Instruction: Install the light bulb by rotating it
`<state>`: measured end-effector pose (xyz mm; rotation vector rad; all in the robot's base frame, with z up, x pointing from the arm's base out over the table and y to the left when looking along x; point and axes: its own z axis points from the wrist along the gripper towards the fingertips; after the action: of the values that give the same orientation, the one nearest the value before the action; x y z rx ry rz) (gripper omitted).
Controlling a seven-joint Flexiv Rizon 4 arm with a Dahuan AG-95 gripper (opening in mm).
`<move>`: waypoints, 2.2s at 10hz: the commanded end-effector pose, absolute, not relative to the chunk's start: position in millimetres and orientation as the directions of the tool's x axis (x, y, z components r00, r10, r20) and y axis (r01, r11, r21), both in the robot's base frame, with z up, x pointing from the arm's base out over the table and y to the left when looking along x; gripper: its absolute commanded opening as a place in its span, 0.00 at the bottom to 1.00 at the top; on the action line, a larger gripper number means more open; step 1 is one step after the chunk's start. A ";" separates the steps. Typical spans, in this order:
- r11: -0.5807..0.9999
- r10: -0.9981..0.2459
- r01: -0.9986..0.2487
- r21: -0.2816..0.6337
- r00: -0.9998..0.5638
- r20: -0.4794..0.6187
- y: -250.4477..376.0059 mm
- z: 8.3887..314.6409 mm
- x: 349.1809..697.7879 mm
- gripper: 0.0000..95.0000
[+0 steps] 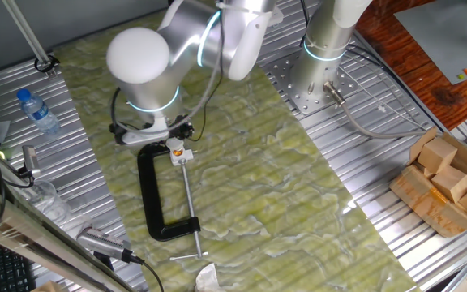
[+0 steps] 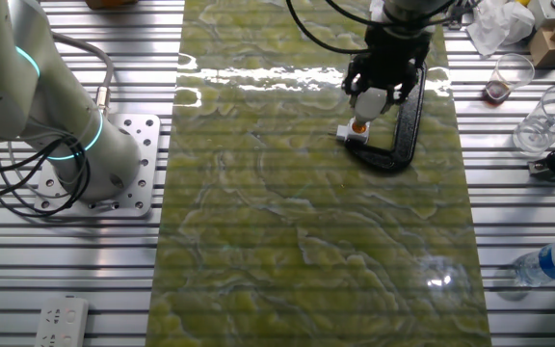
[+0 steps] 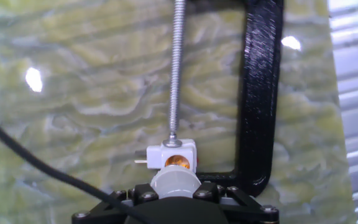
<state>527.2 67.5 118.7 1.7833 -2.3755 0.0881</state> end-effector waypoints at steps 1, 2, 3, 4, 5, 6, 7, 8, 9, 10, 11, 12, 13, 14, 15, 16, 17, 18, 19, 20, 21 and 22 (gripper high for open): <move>0.329 -0.931 -0.943 0.045 -0.316 0.183 66.8 119.8 525.7 0.00; 0.340 -0.927 -0.939 0.043 -0.327 0.182 66.8 119.4 525.7 0.00; 0.353 -0.923 -0.935 0.040 -0.340 0.182 66.7 118.6 525.6 0.00; 0.373 -0.915 -0.927 0.036 -0.361 0.182 66.6 118.0 525.5 0.00; 0.379 -0.912 -0.925 0.033 -0.368 0.182 66.5 117.0 525.6 0.00; 0.382 -0.911 -0.923 0.030 -0.371 0.179 66.5 115.3 525.6 0.00; 0.383 -0.912 -0.923 0.027 -0.373 0.173 66.5 111.2 525.7 0.00; 0.383 -0.911 -0.923 0.025 -0.374 0.173 66.5 109.6 525.7 0.00; 0.379 -0.913 -0.925 0.019 -0.370 0.171 66.3 104.8 525.7 0.00; 0.377 -0.914 -0.926 0.017 -0.369 0.172 66.3 104.0 525.7 0.00; 0.374 -0.915 -0.927 0.012 -0.367 0.169 66.2 102.0 525.7 0.00; 0.371 -0.916 -0.929 0.009 -0.364 0.167 66.1 100.2 525.6 0.00; 0.364 -0.919 -0.931 0.004 -0.359 0.164 66.0 98.3 525.6 0.00; 0.358 -0.921 -0.934 0.001 -0.353 0.163 65.9 97.0 525.5 0.00; 0.353 -0.923 -0.935 -0.001 -0.349 0.163 65.9 96.1 525.5 0.00; 0.350 -0.924 -0.937 -0.003 -0.346 0.162 65.9 94.9 525.4 0.00; 0.347 -0.925 -0.938 -0.004 -0.343 0.161 65.9 93.6 525.3 0.00; 0.346 -0.926 -0.938 -0.005 -0.343 0.161 65.8 93.0 525.2 0.00; 0.344 -0.926 -0.939 -0.006 -0.340 0.161 65.8 92.7 525.2 0.00; 0.339 -0.928 -0.941 -0.007 -0.336 0.161 65.8 91.8 525.1 0.00; 0.338 -0.928 -0.941 -0.009 -0.335 0.161 65.8 90.6 525.0 0.00; 0.336 -0.929 -0.942 -0.010 -0.333 0.160 65.7 89.5 524.9 0.00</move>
<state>524.7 65.9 88.8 1.7355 -2.4629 0.1526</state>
